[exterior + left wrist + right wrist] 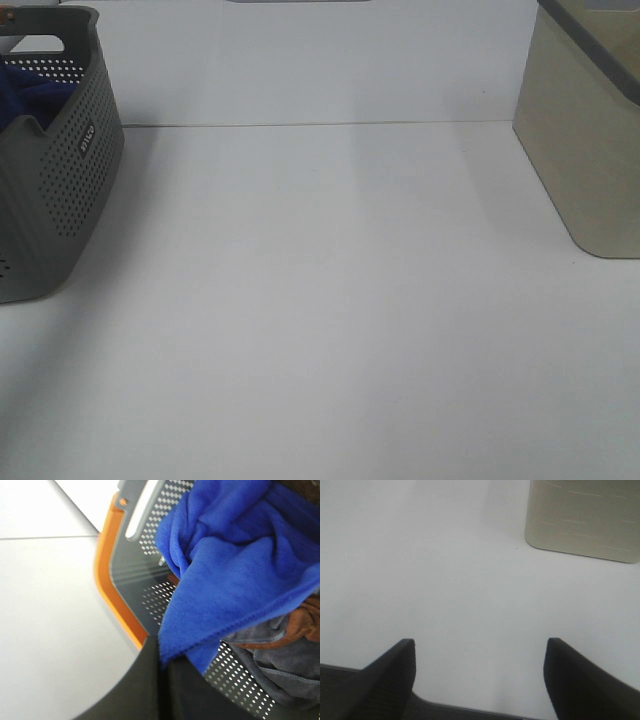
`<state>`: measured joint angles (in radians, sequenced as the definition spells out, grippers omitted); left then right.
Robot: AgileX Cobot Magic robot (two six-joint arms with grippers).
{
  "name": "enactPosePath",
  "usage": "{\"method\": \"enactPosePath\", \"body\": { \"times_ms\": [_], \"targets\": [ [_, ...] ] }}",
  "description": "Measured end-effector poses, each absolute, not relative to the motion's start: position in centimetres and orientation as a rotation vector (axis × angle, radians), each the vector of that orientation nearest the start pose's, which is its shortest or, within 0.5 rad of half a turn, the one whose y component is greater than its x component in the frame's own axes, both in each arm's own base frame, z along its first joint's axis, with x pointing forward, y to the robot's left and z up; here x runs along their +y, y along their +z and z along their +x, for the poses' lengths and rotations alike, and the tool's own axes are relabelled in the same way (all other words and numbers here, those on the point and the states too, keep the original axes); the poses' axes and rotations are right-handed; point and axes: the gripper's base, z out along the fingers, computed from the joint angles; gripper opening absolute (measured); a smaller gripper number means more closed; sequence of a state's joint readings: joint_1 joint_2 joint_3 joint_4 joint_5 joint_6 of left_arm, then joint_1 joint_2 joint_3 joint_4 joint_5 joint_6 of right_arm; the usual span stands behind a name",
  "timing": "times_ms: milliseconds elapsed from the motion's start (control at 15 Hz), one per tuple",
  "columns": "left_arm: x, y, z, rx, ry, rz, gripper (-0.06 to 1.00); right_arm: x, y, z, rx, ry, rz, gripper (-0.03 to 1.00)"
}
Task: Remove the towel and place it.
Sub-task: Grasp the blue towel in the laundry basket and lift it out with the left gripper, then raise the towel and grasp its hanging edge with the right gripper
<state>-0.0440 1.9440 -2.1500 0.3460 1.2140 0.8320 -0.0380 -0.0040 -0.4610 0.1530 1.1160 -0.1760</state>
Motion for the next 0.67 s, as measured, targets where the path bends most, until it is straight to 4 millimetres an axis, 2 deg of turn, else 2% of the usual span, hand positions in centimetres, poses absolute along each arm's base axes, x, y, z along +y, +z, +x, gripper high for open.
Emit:
{"method": "enactPosePath", "body": {
  "times_ms": [267,333,467,667],
  "targets": [
    [-2.2,44.1,39.7,2.2,0.815,1.073,0.0,2.0,26.5,-0.3,2.1,0.169,-0.156,0.71],
    [-3.1,46.3,37.7,2.135,0.824,1.05,0.0,2.5,27.0,0.6,2.096,0.254,-0.175,0.71],
    [-3.5,48.5,35.6,2.074,0.835,1.028,0.0,2.9,27.4,1.3,2.092,0.296,-0.199,0.71],
    [-4.8,50.7,33.1,2.0,0.811,1.012,0.0,3.0,27.6,2.3,2.115,0.339,-0.186,0.71]
  ]
}}
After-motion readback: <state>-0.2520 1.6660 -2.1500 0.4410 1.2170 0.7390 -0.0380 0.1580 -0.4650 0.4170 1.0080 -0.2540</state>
